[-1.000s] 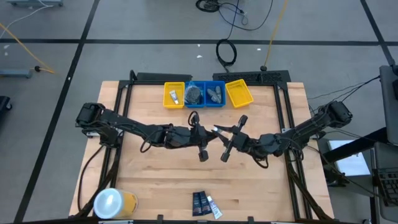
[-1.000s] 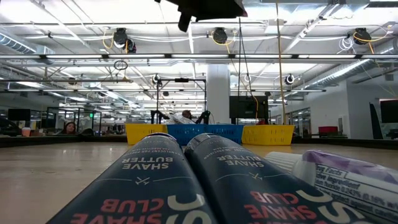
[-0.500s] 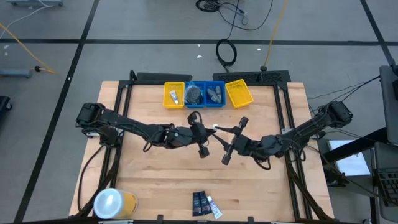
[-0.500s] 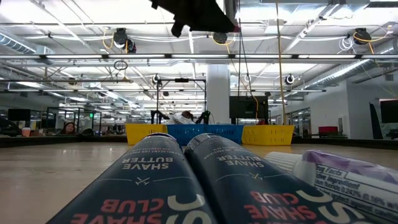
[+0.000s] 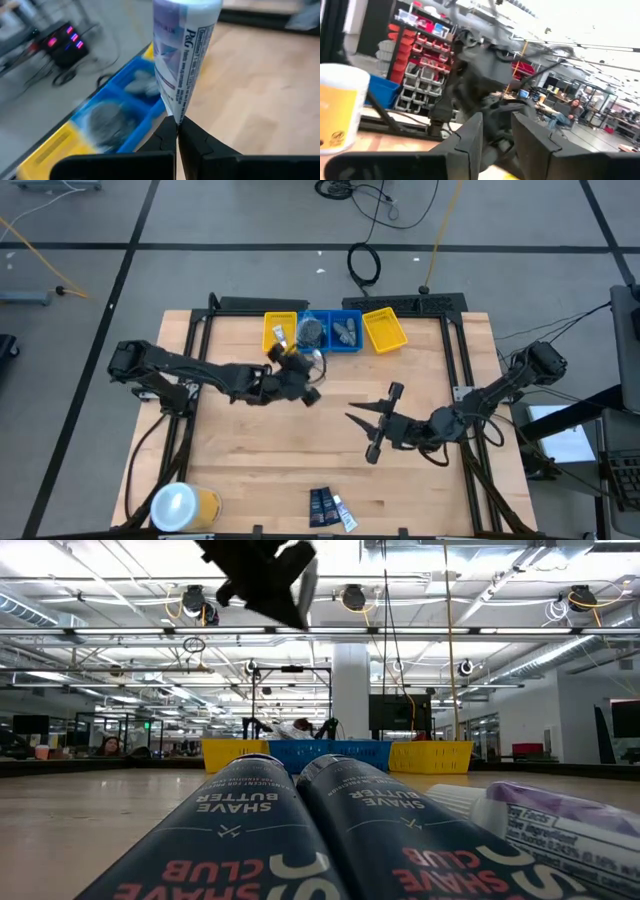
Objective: Pick & Place Travel size toiletries
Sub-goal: Put the top toothpaste into the left yellow bin
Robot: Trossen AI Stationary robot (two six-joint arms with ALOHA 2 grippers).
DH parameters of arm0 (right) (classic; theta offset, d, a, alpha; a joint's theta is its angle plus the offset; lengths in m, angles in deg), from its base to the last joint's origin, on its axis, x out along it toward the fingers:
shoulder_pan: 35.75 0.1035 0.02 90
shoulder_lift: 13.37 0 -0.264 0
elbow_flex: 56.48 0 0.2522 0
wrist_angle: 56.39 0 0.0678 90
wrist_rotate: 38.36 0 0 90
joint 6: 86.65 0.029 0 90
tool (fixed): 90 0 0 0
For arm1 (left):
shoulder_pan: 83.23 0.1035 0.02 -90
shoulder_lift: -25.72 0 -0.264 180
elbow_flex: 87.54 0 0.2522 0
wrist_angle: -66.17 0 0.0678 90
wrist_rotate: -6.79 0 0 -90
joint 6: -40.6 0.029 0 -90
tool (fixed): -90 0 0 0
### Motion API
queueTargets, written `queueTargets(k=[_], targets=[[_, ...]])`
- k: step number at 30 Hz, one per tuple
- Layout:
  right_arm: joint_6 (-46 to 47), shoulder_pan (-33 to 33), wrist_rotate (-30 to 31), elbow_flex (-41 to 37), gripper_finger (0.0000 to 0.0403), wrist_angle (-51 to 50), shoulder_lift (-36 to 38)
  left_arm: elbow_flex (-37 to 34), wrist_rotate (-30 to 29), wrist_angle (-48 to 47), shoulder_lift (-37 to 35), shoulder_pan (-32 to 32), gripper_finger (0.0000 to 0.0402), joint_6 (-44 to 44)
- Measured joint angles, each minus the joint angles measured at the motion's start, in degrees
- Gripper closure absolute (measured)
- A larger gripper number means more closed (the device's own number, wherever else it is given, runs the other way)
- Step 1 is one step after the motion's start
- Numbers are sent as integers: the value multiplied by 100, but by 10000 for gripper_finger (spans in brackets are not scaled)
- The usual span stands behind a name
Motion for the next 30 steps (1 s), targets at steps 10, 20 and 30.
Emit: queueTargets(k=[10, 20, 30], targets=[[56, 173, 20, 0, 310, -106, 0, 0, 311, -1645, -185, 1062, 402, -818], [391, 174, 17, 0, 310, -437, 0, 0, 1633, -1779, -174, 2320, 402, -479], [407, 174, 13, 0, 310, -484, 0, -2, 2647, -1984, 224, 3235, 402, -604]])
